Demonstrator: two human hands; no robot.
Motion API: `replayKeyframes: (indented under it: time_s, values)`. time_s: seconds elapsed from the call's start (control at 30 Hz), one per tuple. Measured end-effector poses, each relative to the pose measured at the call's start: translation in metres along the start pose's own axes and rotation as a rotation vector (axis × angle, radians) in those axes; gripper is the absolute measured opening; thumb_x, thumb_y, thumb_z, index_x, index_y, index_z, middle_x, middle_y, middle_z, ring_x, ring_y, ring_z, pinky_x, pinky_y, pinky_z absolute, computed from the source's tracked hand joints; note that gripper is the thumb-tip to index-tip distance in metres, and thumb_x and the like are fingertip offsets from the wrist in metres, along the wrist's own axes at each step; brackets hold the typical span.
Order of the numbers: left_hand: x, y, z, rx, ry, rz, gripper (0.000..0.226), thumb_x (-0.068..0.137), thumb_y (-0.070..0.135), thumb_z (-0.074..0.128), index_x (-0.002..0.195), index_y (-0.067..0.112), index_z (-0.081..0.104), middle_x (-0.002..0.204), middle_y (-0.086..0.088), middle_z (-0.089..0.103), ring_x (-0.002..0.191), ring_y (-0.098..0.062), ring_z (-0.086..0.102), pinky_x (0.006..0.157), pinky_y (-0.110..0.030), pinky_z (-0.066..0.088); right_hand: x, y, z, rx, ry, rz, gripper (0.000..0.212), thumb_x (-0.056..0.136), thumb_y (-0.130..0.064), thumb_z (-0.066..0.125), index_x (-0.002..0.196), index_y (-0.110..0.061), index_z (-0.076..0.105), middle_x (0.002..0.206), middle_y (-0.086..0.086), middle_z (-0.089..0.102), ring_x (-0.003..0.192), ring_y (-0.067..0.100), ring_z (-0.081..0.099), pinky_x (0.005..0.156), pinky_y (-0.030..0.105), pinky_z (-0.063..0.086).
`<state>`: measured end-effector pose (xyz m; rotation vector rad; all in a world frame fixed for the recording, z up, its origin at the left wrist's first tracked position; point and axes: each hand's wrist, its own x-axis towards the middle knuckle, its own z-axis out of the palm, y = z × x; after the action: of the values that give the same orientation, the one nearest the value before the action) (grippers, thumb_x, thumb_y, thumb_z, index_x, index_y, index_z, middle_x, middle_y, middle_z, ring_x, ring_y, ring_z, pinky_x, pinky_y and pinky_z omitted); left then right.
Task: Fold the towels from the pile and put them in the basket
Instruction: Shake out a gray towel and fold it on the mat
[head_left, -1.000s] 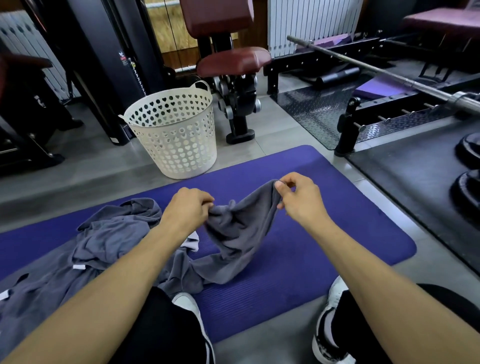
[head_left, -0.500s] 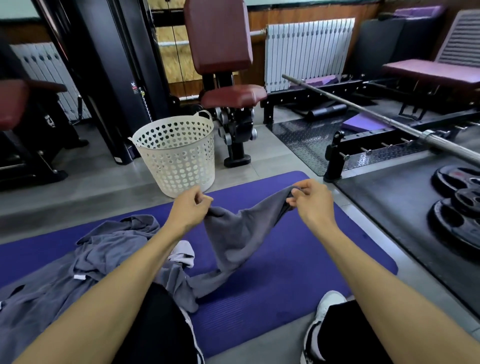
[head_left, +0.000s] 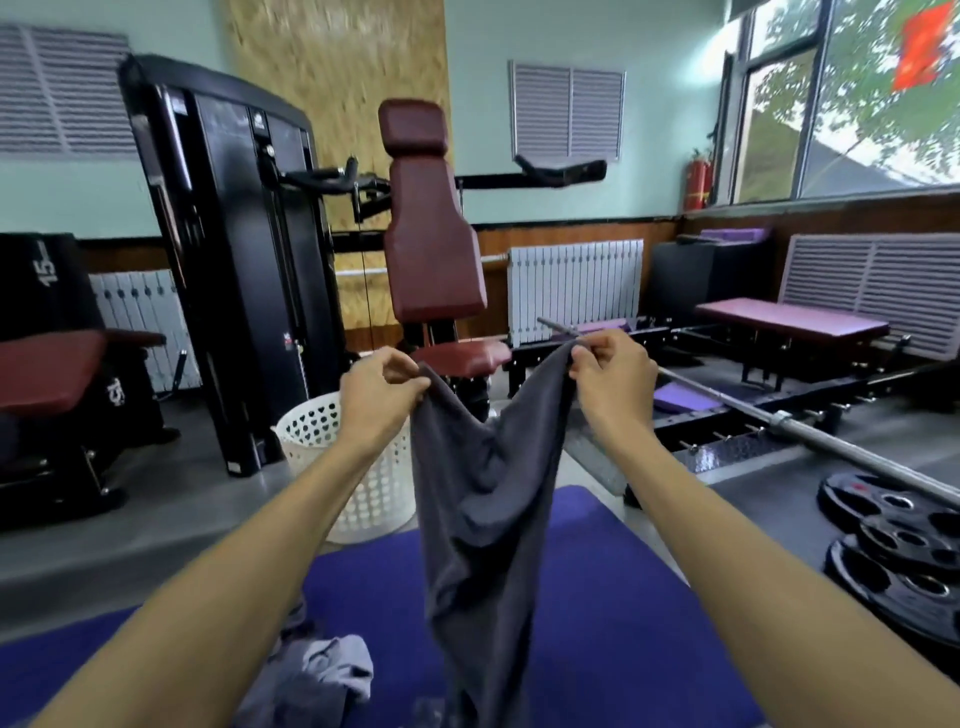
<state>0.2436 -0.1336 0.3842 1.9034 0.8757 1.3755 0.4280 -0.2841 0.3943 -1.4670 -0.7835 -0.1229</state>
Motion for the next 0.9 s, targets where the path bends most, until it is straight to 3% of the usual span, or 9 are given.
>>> replayKeyframes:
  time_s: [0.13,0.23,0.37,0.5,0.57,0.67,0.8,0.9]
  values:
    - [0.031,0.041,-0.019,-0.292,0.216,-0.038,0.021,0.085,0.003,0.073,0.104,0.012,0.073,0.075,0.000,0.074,0.062,-0.008,0.068,0.063,-0.018,0.056,0.024,-0.053,-0.012,-0.034,0.038,-0.149,0.009,0.095,-0.012,0.058,0.093,-0.016,0.065,0.088,0.000,0.067,0.087,0.019,0.065,0.082,0.034,0.055]
    - [0.042,0.054,-0.028,-0.183,0.120,-0.052,0.010,0.085,0.004,0.072,0.093,0.006,0.077,0.060,0.003,0.070,0.054,-0.008,0.065,0.055,-0.021,0.053,0.034,-0.070,-0.017,-0.110,0.042,-0.172,0.010,0.095,-0.011,0.056,0.095,-0.012,0.067,0.089,0.001,0.064,0.088,0.019,0.061,0.077,0.025,0.045]
    - [0.053,0.081,-0.039,-0.218,0.070,-0.055,0.007,0.085,0.007,0.074,0.090,0.011,0.078,0.078,-0.010,0.075,0.065,-0.018,0.069,0.064,-0.035,0.061,0.044,-0.086,-0.022,-0.086,0.122,-0.180,0.011,0.096,-0.011,0.055,0.098,-0.009,0.066,0.092,0.005,0.064,0.083,0.016,0.056,0.069,0.015,0.035]
    - [0.075,0.103,-0.041,-0.233,0.134,0.004,0.005,0.085,0.013,0.076,0.089,0.016,0.076,0.075,0.000,0.070,0.050,0.000,0.057,0.047,-0.016,0.046,0.064,-0.106,-0.020,-0.093,0.143,-0.236,0.012,0.095,-0.011,0.057,0.099,-0.008,0.068,0.088,0.004,0.064,0.080,0.014,0.055,0.066,0.010,0.032]
    - [0.089,0.113,-0.039,-0.328,0.175,-0.002,0.002,0.087,0.017,0.074,0.088,0.018,0.073,0.068,0.003,0.066,0.047,-0.002,0.054,0.043,-0.015,0.042,0.079,-0.117,-0.017,-0.080,0.156,-0.236,0.012,0.096,-0.013,0.056,0.101,-0.008,0.066,0.091,0.003,0.063,0.074,0.005,0.048,0.066,0.010,0.031]
    - [0.115,0.117,-0.030,-0.398,0.213,0.033,0.003,0.090,0.018,0.071,0.087,0.018,0.072,0.057,0.003,0.061,0.041,-0.004,0.051,0.040,-0.017,0.040,0.105,-0.126,-0.005,-0.066,0.180,-0.242,0.012,0.097,-0.014,0.056,0.101,-0.009,0.066,0.095,0.004,0.066,0.082,0.011,0.052,0.072,0.015,0.037]
    - [0.159,0.087,0.001,-0.361,0.160,-0.027,0.009,0.092,0.014,0.067,0.098,0.009,0.071,0.068,-0.003,0.067,0.046,-0.004,0.059,0.043,-0.017,0.045,0.148,-0.103,0.020,-0.114,0.111,-0.163,0.011,0.094,-0.011,0.059,0.095,-0.010,0.070,0.093,0.006,0.069,0.085,0.015,0.057,0.079,0.022,0.047]
    - [0.190,0.048,0.027,-0.280,0.109,-0.107,0.005,0.091,0.013,0.070,0.094,0.009,0.071,0.068,-0.007,0.067,0.040,-0.002,0.056,0.041,-0.016,0.044,0.182,-0.064,0.044,-0.128,0.028,-0.049,0.013,0.091,-0.007,0.065,0.080,-0.013,0.070,0.087,0.012,0.072,0.077,0.024,0.071,0.077,0.038,0.061]
